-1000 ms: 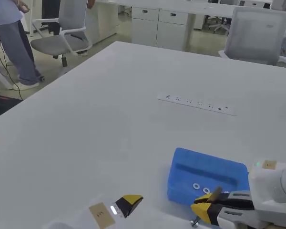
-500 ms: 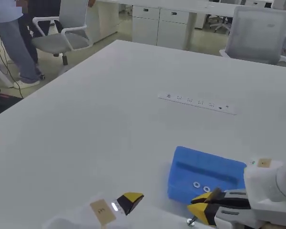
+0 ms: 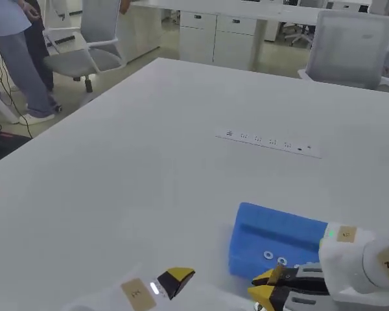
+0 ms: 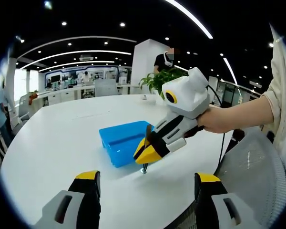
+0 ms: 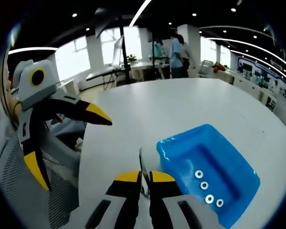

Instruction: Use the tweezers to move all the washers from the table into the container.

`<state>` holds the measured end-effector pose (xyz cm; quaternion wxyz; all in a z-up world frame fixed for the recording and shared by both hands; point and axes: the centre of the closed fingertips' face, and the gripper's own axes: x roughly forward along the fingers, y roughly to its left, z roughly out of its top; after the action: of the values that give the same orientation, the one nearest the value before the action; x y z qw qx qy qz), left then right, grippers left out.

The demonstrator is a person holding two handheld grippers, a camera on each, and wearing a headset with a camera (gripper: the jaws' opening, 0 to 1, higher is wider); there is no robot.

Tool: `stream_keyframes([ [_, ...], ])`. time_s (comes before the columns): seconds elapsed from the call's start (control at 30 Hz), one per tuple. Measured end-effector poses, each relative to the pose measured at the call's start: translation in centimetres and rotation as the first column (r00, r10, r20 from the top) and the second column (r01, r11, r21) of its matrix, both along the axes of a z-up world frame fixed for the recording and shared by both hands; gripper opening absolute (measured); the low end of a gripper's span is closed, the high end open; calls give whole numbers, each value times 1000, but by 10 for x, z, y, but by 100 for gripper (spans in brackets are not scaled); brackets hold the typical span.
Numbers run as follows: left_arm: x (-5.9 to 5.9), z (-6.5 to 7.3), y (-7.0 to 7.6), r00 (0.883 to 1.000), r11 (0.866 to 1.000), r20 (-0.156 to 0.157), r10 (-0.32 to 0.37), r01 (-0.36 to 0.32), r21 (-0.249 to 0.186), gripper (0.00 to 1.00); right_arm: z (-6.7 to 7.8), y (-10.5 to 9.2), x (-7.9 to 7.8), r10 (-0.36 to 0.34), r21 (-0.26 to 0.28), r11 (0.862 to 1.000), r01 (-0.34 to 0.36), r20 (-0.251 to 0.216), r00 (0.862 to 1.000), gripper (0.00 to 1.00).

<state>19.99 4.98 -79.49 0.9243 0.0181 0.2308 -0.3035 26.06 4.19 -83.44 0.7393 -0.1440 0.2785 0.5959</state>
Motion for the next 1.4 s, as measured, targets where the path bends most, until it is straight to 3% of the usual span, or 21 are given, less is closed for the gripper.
stream_keyframes([
  [0.2, -3, -4, -5, 999, 999, -19, -35, 36, 11, 81, 0, 5, 4, -6, 32, 999, 6, 6, 1000, 3],
  [0.4, -5, -4, -8, 998, 999, -20, -52, 52, 3, 80, 4, 5, 8, -65, 75, 995, 68, -37, 997, 3],
  [0.53, -5, -5, -7, 999, 999, -22, -49, 50, 11, 79, 24, 7, 8, -67, 149, 986, 75, -56, 996, 3],
  [0.7, -3, -4, -5, 999, 999, -19, -33, 33, 4, 79, 58, 7, 20, -98, 252, 961, 114, -74, 992, 3],
  [0.97, -3, -3, -5, 999, 999, -11, -34, 34, 3, 79, 80, 4, 53, -142, 293, 944, 153, -57, 988, 3],
  [1.13, -3, -2, -4, 1000, 1000, -8, -30, 30, 4, 78, 80, 7, 76, -187, 287, 939, 188, -32, 982, 3],
  [1.27, -3, -2, -4, 1000, 1000, -5, -29, 29, 6, 78, 64, 7, 97, -219, 250, 943, 221, -36, 975, 3],
  [1.4, -2, -1, -2, 1000, 1000, -3, -20, 20, 3, 78, 50, 9, 101, -220, 209, 953, 222, -33, 975, 3],
])
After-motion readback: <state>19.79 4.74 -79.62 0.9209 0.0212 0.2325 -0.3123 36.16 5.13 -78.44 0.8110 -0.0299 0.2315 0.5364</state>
